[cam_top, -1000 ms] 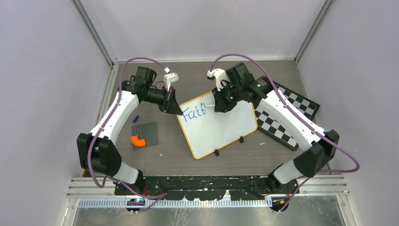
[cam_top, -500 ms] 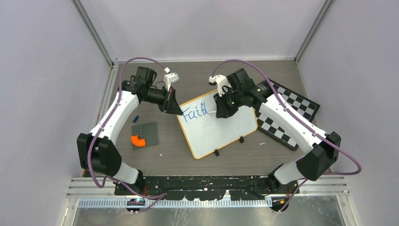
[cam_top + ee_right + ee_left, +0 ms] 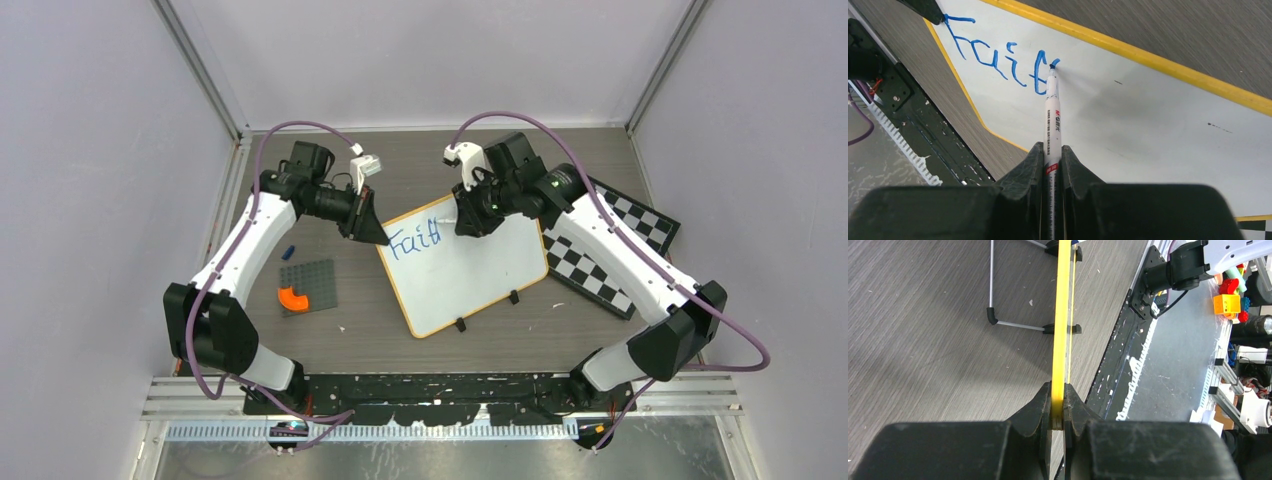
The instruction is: Write a sentence on the whiteboard
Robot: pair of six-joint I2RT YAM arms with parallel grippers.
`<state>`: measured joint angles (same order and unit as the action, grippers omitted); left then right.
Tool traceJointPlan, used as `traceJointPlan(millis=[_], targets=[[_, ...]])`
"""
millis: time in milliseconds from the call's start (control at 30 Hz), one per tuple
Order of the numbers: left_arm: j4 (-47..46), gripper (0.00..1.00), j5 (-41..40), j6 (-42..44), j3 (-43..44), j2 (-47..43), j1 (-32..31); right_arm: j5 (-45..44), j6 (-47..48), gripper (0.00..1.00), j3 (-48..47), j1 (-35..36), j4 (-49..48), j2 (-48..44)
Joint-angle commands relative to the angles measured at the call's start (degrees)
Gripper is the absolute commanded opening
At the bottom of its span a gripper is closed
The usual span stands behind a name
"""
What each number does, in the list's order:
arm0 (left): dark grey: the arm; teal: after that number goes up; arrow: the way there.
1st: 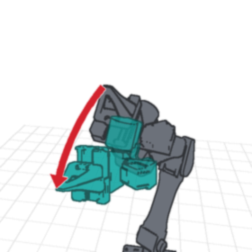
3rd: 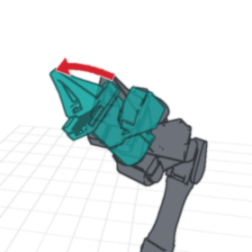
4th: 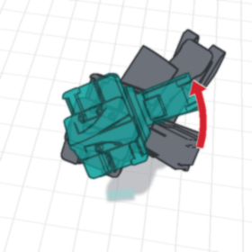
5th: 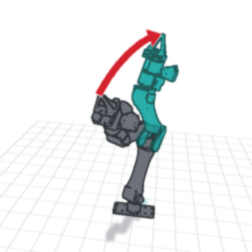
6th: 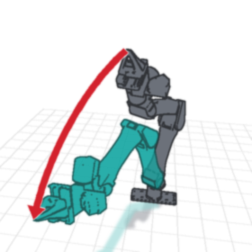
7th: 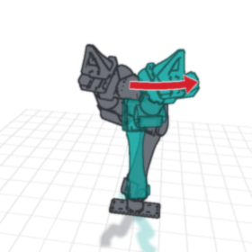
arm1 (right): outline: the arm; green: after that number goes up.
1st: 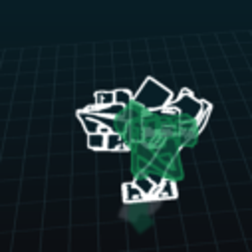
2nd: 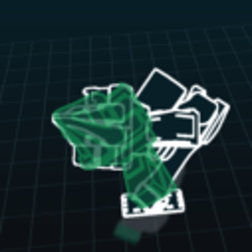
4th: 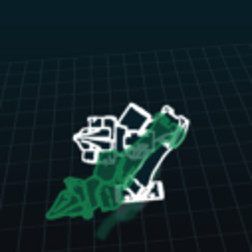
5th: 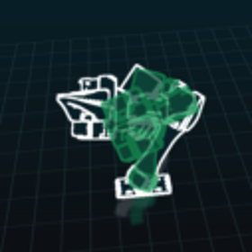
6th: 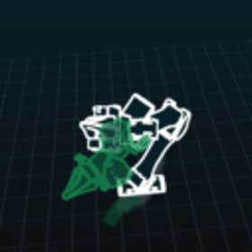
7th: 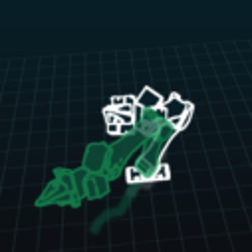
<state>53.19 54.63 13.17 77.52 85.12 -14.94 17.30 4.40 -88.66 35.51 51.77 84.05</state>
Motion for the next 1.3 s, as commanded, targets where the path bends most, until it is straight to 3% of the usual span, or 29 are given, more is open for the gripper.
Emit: traceJointPlan(millis=[0, 1267], targets=[[3.9, 0.0, -0.3, 2.7, -0.3, 0.7, -2.4, -1.2, 0.7, 0.0, -2.0, -0.1, -1.5, 1.0], [5.4, 0.0, -1.1, 4.2, 1.5, 2.7, -2.4, 0.5, 1.9, 0.0, 5.4, -2.0, 1.2, -3.7]])
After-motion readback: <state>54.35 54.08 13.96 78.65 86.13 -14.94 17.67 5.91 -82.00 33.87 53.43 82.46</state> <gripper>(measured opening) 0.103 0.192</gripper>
